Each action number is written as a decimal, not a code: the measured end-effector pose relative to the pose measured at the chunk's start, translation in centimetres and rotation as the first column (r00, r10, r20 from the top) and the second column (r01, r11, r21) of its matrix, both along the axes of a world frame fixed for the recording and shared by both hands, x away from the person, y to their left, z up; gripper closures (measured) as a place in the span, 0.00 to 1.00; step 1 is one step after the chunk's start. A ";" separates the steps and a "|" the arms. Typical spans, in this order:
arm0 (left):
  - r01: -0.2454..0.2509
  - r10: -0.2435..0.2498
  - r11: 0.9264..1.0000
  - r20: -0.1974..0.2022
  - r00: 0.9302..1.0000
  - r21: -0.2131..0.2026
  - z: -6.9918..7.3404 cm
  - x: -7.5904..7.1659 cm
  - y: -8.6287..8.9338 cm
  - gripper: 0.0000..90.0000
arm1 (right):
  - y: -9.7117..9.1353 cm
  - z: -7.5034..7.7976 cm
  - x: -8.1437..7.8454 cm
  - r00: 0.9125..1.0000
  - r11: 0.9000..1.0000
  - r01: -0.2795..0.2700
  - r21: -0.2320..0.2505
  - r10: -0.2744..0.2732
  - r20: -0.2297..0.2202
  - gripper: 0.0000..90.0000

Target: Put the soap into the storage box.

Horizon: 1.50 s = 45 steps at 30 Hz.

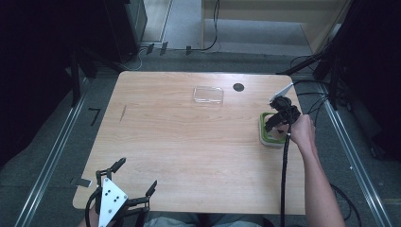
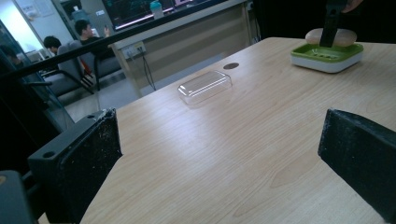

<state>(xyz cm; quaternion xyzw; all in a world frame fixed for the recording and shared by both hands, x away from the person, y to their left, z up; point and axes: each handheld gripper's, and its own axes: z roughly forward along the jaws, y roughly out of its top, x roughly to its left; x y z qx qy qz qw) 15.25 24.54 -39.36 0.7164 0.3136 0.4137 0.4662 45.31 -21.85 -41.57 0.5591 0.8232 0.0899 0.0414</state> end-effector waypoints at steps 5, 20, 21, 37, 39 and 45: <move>0.000 0.000 1.000 0.001 1.000 -0.001 0.0 0.0 0.0 0.00 | 0.0 -0.3 0.2 1.000 1.000 0.010 0.001 -0.010 -0.003 0.38; 0.000 0.000 1.000 0.001 1.000 0.000 0.0 0.0 0.0 0.00 | -0.3 -0.8 0.5 0.999 0.999 0.040 0.010 -0.040 0.003 0.38; 0.000 0.000 1.000 0.001 1.000 0.000 0.0 0.0 0.0 0.00 | -0.4 -0.9 0.5 0.999 0.999 0.044 0.012 -0.044 0.006 0.38; 0.001 -0.001 1.000 0.001 1.000 -0.001 0.0 0.0 0.0 0.00 | -0.8 -2.1 1.0 0.997 0.996 0.078 0.036 -0.079 0.013 0.38; 0.000 0.000 1.000 0.001 1.000 -0.001 0.0 0.0 0.0 0.00 | -0.8 -2.3 1.0 0.997 0.996 0.080 0.036 -0.081 0.016 0.38; 0.001 -0.001 1.000 0.001 1.000 0.000 0.0 0.0 0.0 0.00 | -0.8 -2.8 1.2 0.996 0.995 0.089 0.038 -0.089 0.015 0.38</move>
